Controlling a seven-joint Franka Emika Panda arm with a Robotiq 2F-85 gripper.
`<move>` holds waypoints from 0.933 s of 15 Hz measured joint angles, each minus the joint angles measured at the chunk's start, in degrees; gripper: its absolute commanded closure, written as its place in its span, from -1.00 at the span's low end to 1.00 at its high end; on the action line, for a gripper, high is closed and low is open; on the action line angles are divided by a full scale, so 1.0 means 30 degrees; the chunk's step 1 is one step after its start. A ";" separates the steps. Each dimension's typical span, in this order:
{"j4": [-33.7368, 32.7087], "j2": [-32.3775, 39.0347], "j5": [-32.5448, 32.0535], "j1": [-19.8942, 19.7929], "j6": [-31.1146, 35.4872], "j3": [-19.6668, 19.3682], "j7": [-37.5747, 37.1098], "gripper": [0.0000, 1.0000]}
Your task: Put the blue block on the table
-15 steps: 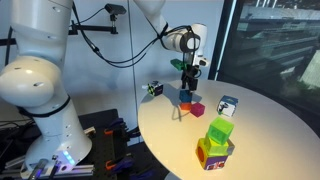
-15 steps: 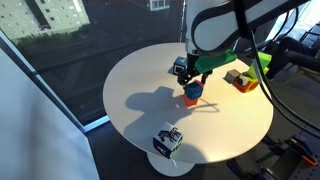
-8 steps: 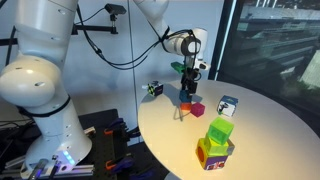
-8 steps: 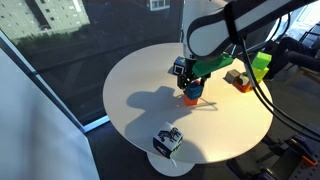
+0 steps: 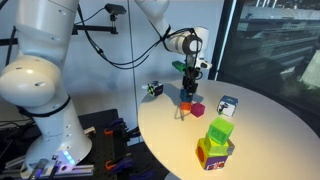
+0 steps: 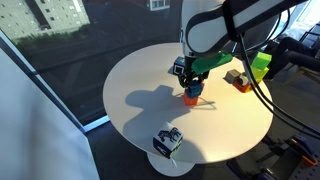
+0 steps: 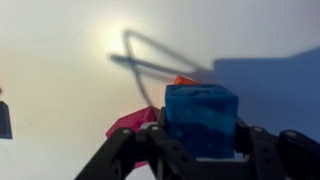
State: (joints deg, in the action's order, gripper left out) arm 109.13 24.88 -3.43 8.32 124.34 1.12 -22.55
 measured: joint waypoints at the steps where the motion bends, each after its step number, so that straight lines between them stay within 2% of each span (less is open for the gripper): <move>1: -0.0145 0.0000 0.0000 0.0000 -0.0191 -0.0036 -0.0009 0.41; 8: -0.1807 0.0206 0.0000 -0.0015 -0.1531 -0.0662 -0.0838 0.41; 14: -0.3477 0.1399 0.0004 -0.0002 -0.1681 -0.0807 -0.1883 0.41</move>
State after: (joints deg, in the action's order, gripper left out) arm 98.70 29.08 -3.41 8.32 119.30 -1.30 -28.20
